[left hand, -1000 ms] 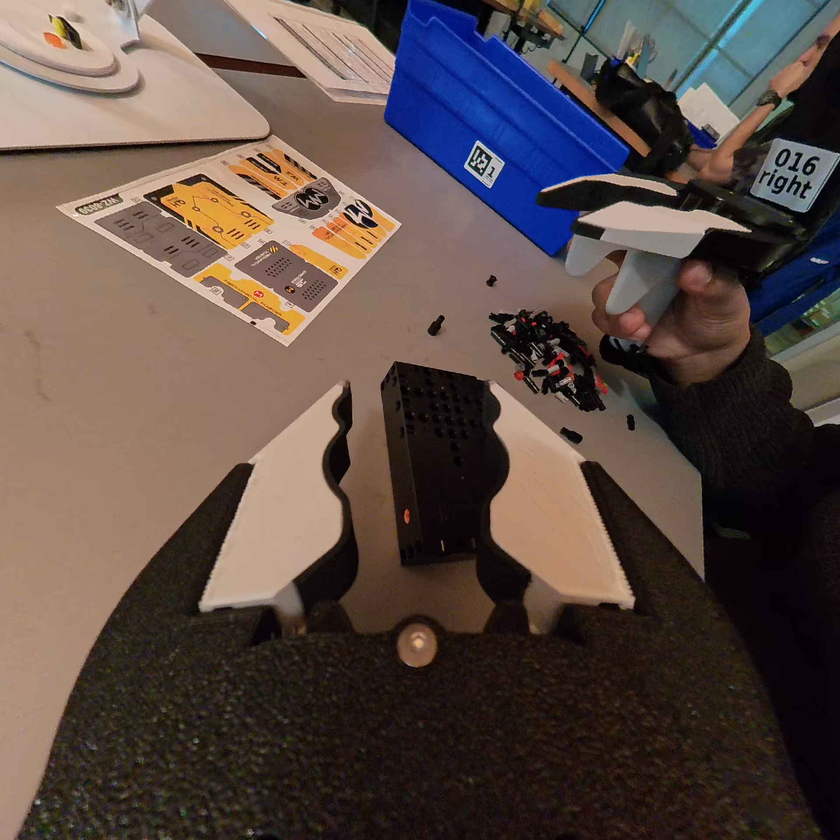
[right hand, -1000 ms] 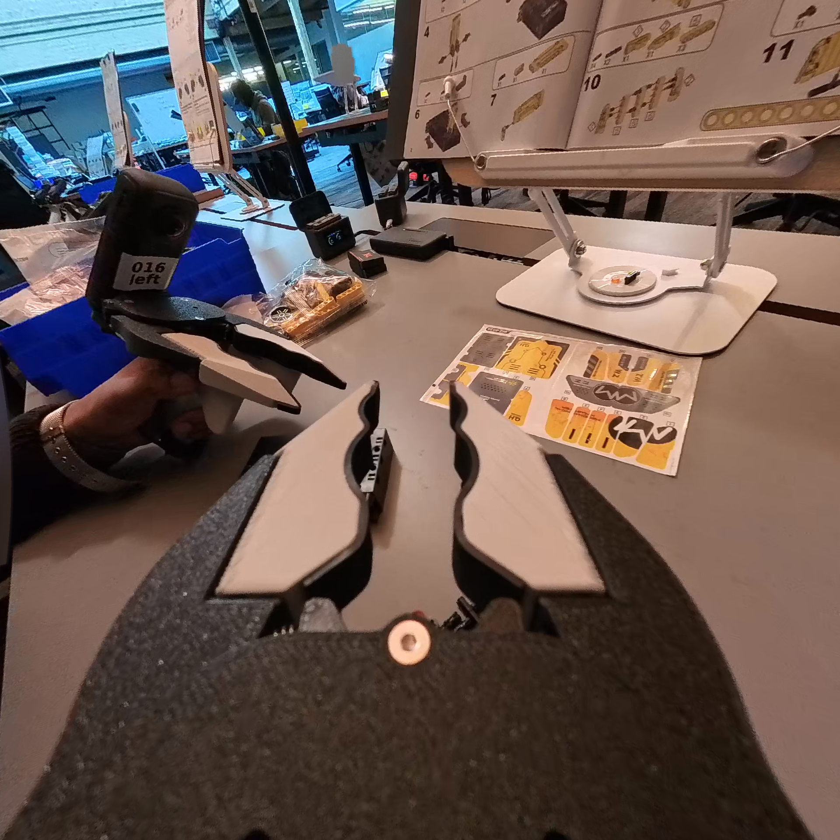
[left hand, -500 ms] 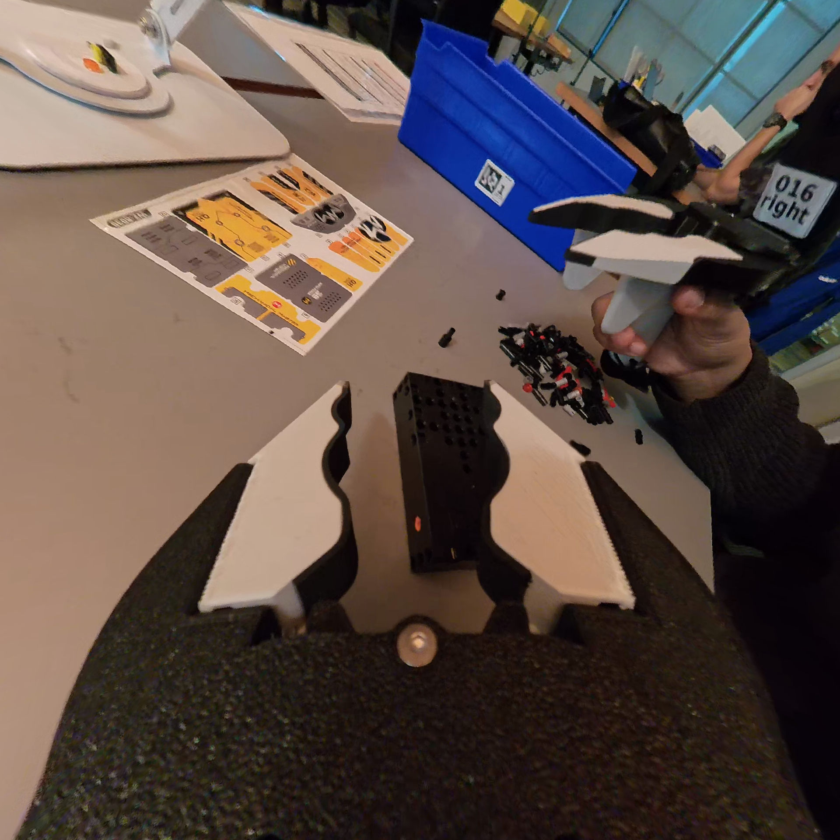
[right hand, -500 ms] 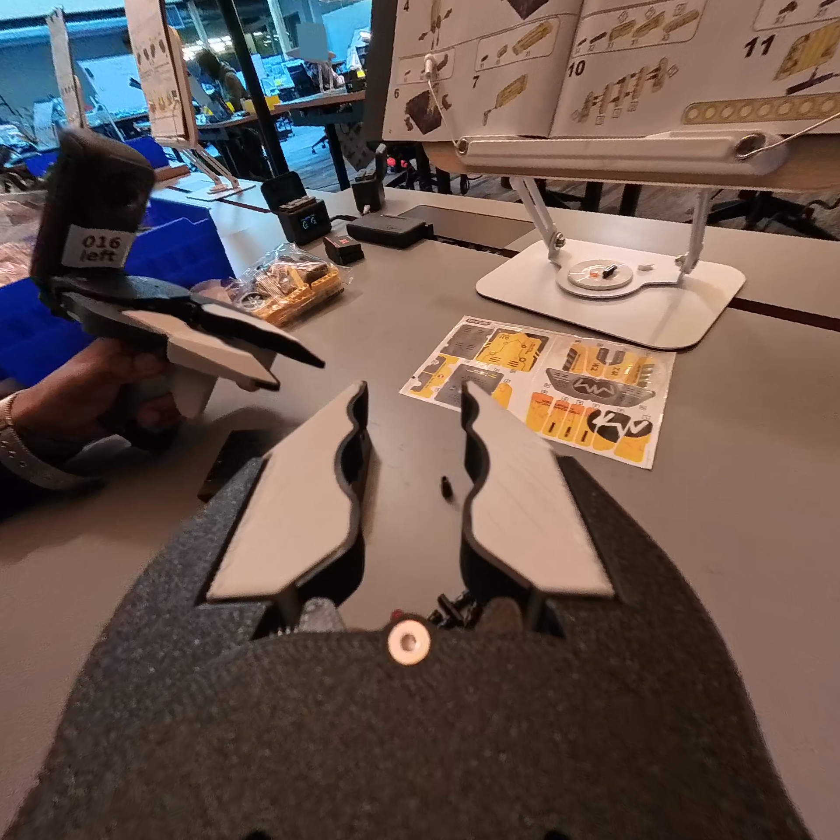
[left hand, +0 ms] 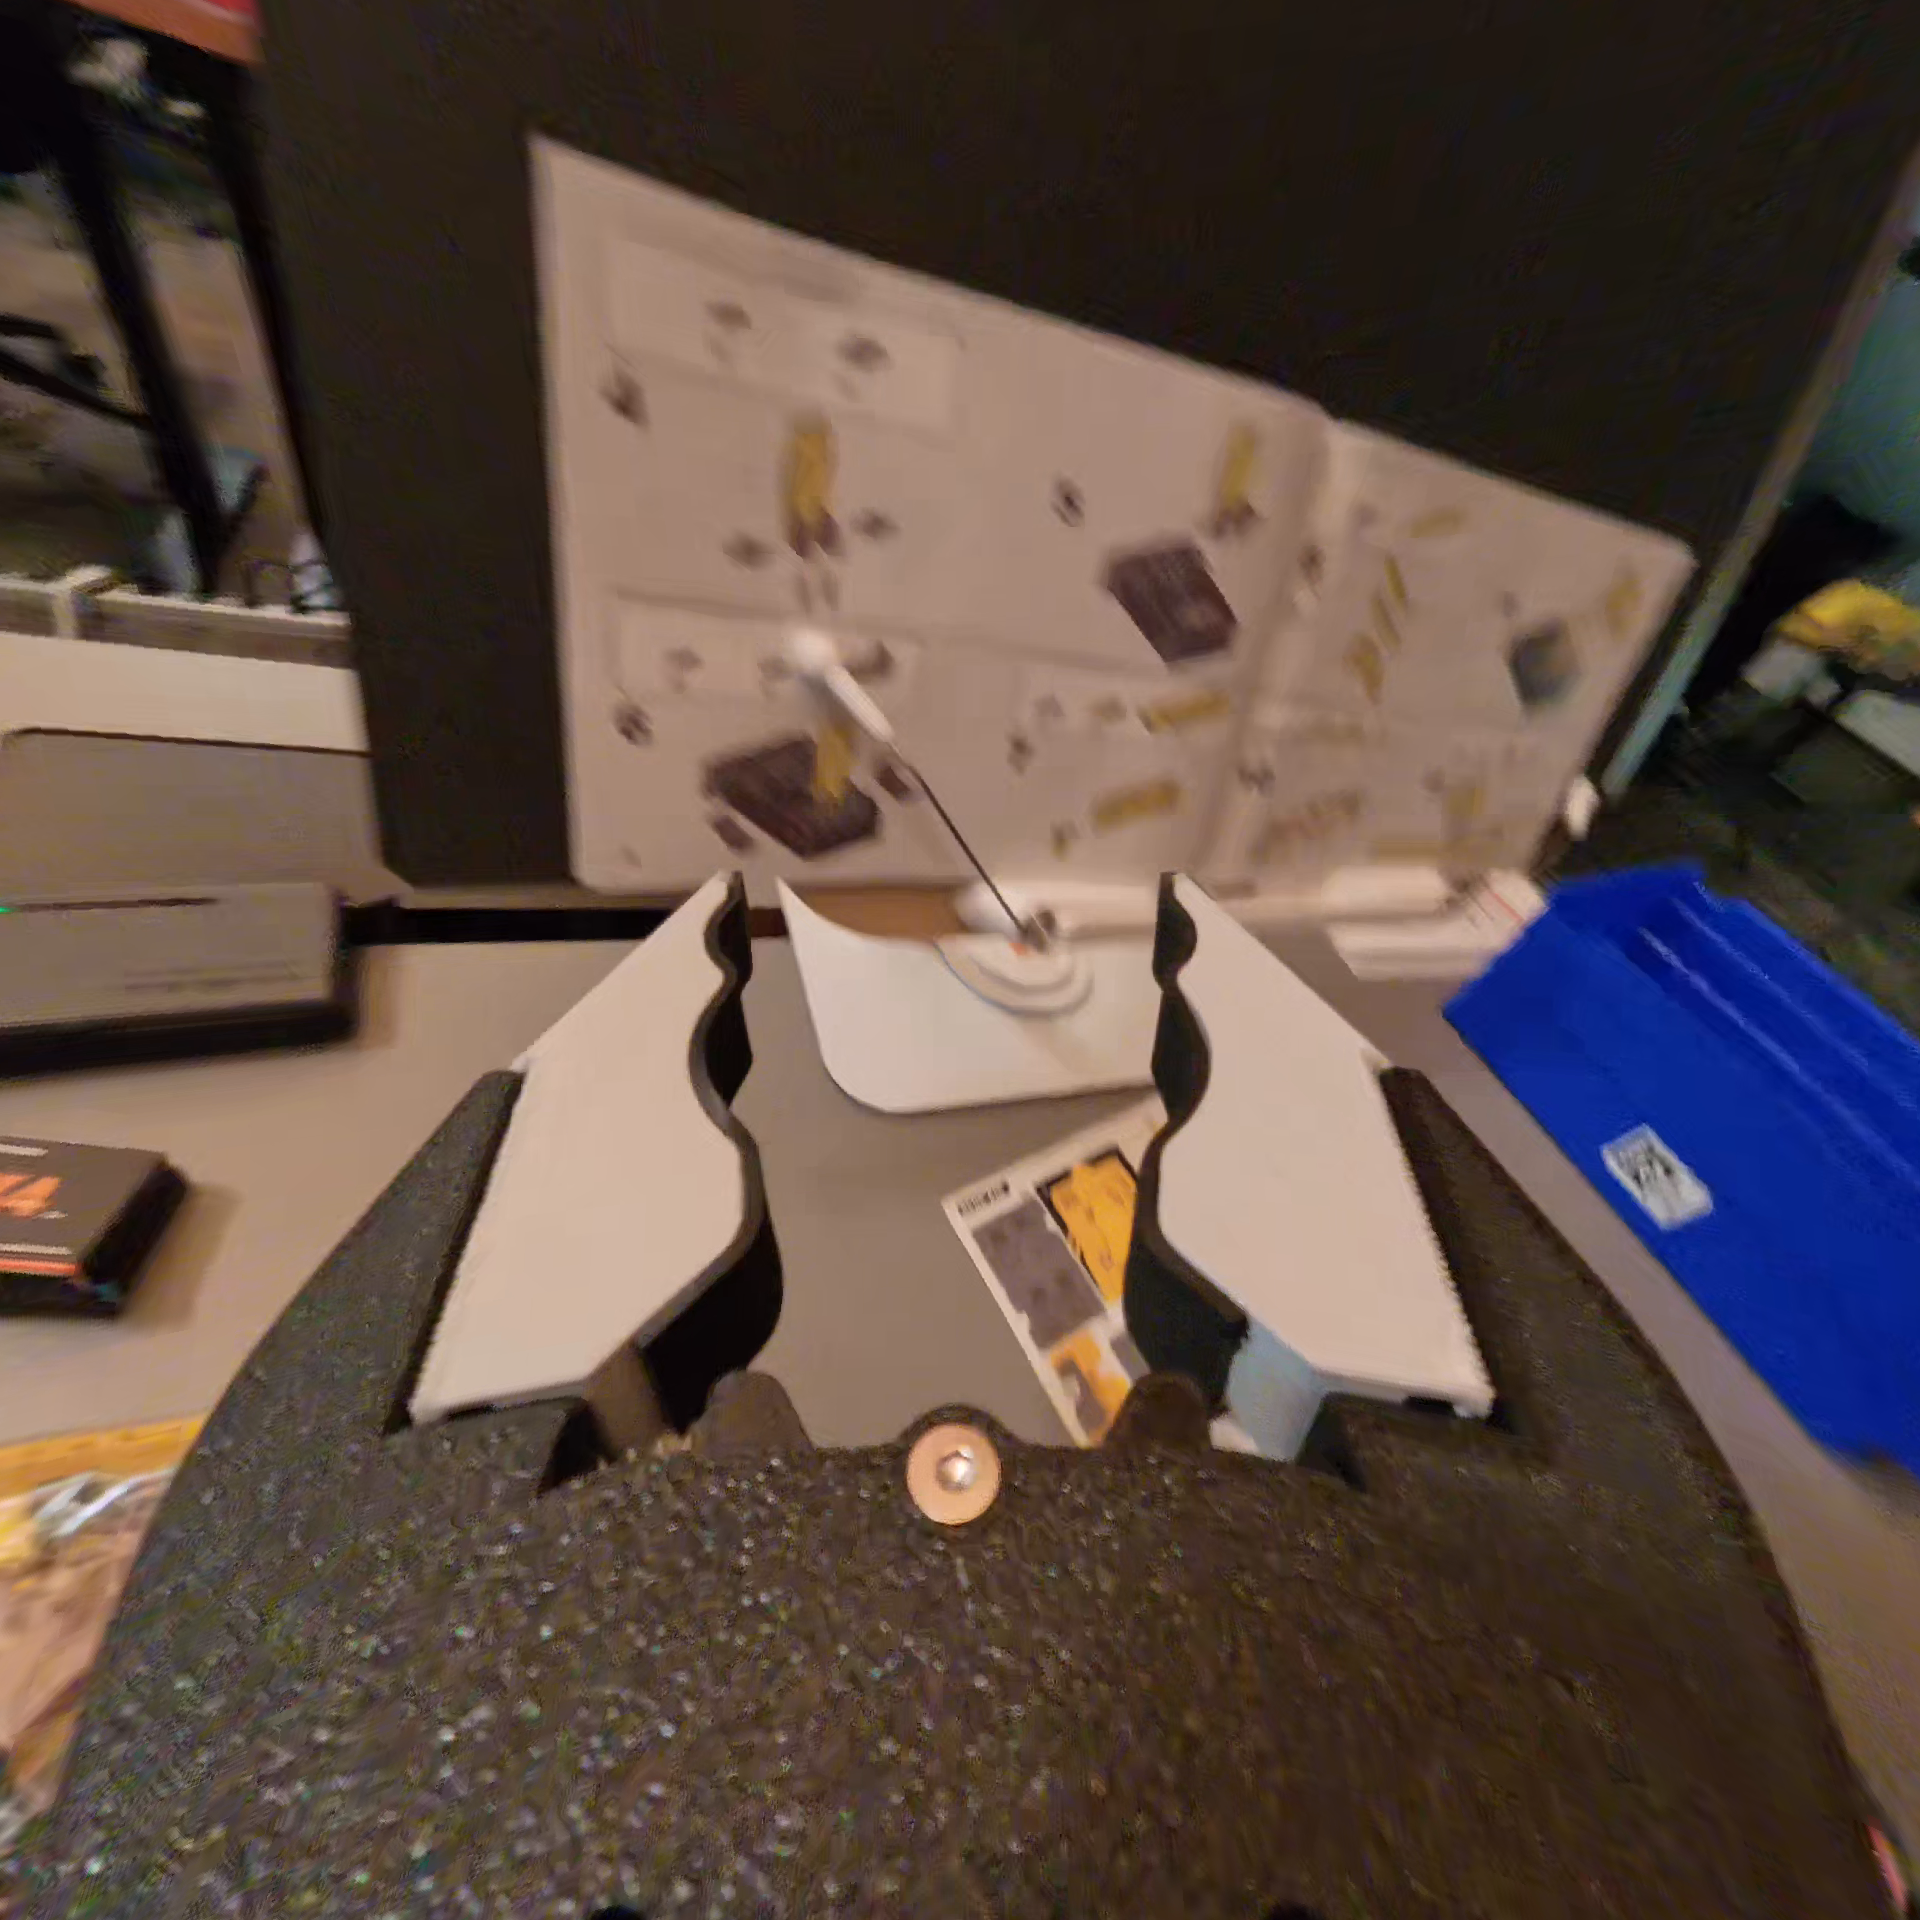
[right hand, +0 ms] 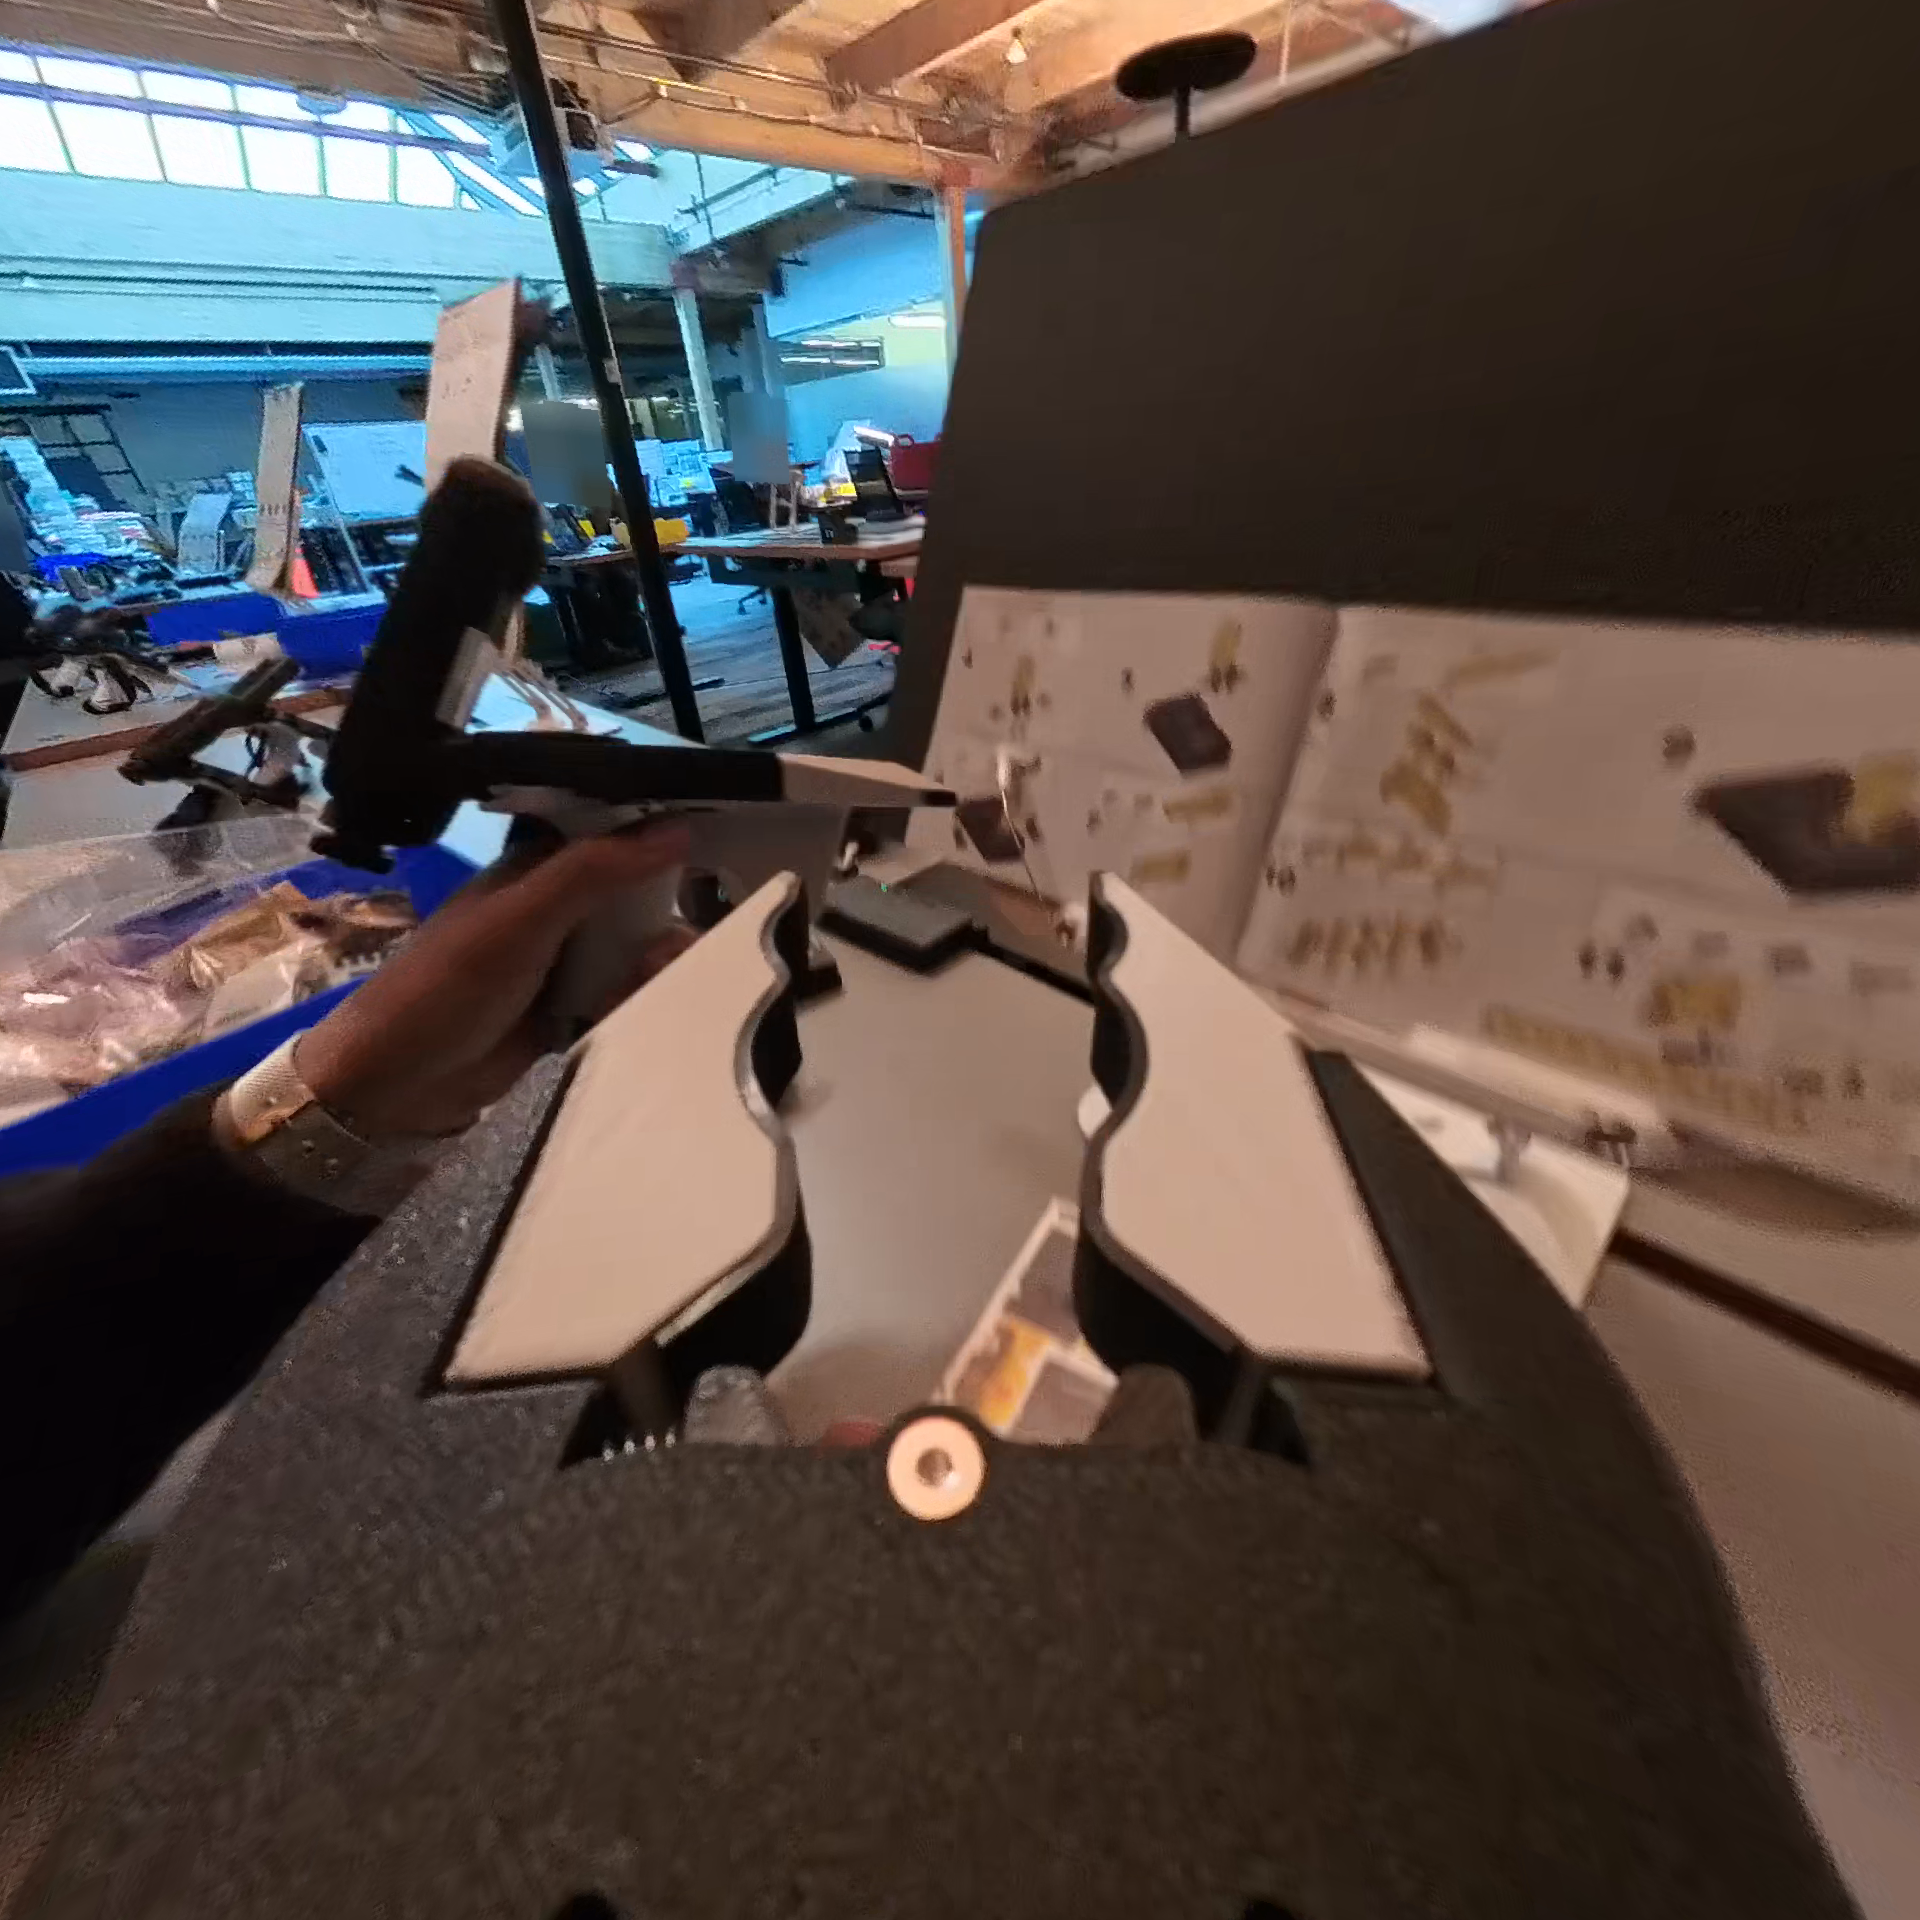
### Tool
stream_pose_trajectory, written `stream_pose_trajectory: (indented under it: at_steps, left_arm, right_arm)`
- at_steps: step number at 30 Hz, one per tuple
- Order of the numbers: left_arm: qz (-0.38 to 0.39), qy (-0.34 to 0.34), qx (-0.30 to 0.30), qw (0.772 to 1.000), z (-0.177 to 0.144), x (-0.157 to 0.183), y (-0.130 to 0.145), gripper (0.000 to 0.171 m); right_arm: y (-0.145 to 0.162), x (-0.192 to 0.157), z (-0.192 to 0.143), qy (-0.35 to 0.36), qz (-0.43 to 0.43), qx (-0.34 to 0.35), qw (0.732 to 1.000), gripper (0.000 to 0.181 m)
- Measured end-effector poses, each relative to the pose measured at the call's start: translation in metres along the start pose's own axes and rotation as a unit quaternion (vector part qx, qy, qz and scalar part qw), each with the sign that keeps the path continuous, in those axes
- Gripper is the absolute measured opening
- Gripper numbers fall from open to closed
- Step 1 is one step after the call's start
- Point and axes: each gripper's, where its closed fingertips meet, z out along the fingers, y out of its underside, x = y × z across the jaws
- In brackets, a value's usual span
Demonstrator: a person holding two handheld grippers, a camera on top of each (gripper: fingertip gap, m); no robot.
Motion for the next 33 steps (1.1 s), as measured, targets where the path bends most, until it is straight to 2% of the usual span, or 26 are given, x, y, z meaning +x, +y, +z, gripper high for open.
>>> stream_pose_trajectory:
  at_steps: [2, 4, 7, 10, 13, 15, 17, 18, 23, 25, 26, 28, 33]
  left_arm:
    - [-0.029, -0.016, 0.014, 0.999, 0.008, -0.009, -0.026, 0.078]
    - [-0.054, -0.006, 0.014, 0.998, 0.017, -0.01, -0.035, 0.081]
    - [-0.076, 0.013, 0.012, 0.997, 0.032, -0.012, -0.026, 0.082]
    - [-0.041, 0.014, 0.001, 0.999, 0.048, -0.011, -0.014, 0.079]
    - [0.04, -0.055, 0.015, 0.998, 0.052, -0.021, -0.011, 0.058]
    - [0.05, -0.051, 0.017, 0.997, 0.055, -0.019, -0.008, 0.027]
    - [0.031, -0.018, 0.012, 0.999, 0.059, -0.013, -0.001, 0.011]
    - [0.018, -0.001, 0.012, 1.0, 0.061, -0.011, 0.0, 0.007]
    - [0.027, 0.052, -0.013, 0.998, 0.059, -0.011, 0.003, 0.006]
    - [0.032, 0.061, -0.024, 0.997, 0.058, -0.016, 0.006, 0.006]
    - [0.036, 0.062, -0.032, 0.997, 0.058, -0.018, 0.008, 0.007]
    - [0.032, 0.07, -0.041, 0.996, 0.057, -0.02, 0.01, 0.007]
    - [0.055, 0.059, -0.052, 0.995, 0.056, -0.02, 0.012, 0.007]
  right_arm:
    - [-0.023, -0.005, 0.027, -0.003, -0.012, 0.005, 1.0, 0.054]
    - [-0.04, -0.006, 0.056, 0.001, -0.009, 0.011, 1.0, 0.06]
    - [-0.054, 0.0, 0.096, 0.022, -0.002, 0.013, 1.0, 0.066]
    - [-0.053, 0.028, 0.127, 0.102, -0.057, 0.006, 0.993, 0.066]
    - [-0.034, 0.065, 0.146, 0.196, -0.109, -0.025, 0.974, 0.071]
    - [-0.014, 0.078, 0.158, 0.225, -0.126, -0.042, 0.965, 0.071]
    - [0.008, 0.088, 0.169, 0.244, -0.142, -0.064, 0.957, 0.073]
    - [0.014, 0.092, 0.173, 0.255, -0.151, -0.062, 0.953, 0.079]
    - [0.02, 0.099, 0.174, 0.317, -0.257, -0.039, 0.912, 0.069]
    - [0.02, 0.1, 0.176, 0.315, -0.265, -0.024, 0.911, 0.068]
    - [0.019, 0.102, 0.175, 0.315, -0.26, -0.023, 0.912, 0.062]
    - [0.014, 0.109, 0.168, 0.332, -0.259, -0.019, 0.907, 0.038]
    - [0.008, 0.118, 0.159, 0.329, -0.247, -0.004, 0.911, 0.014]
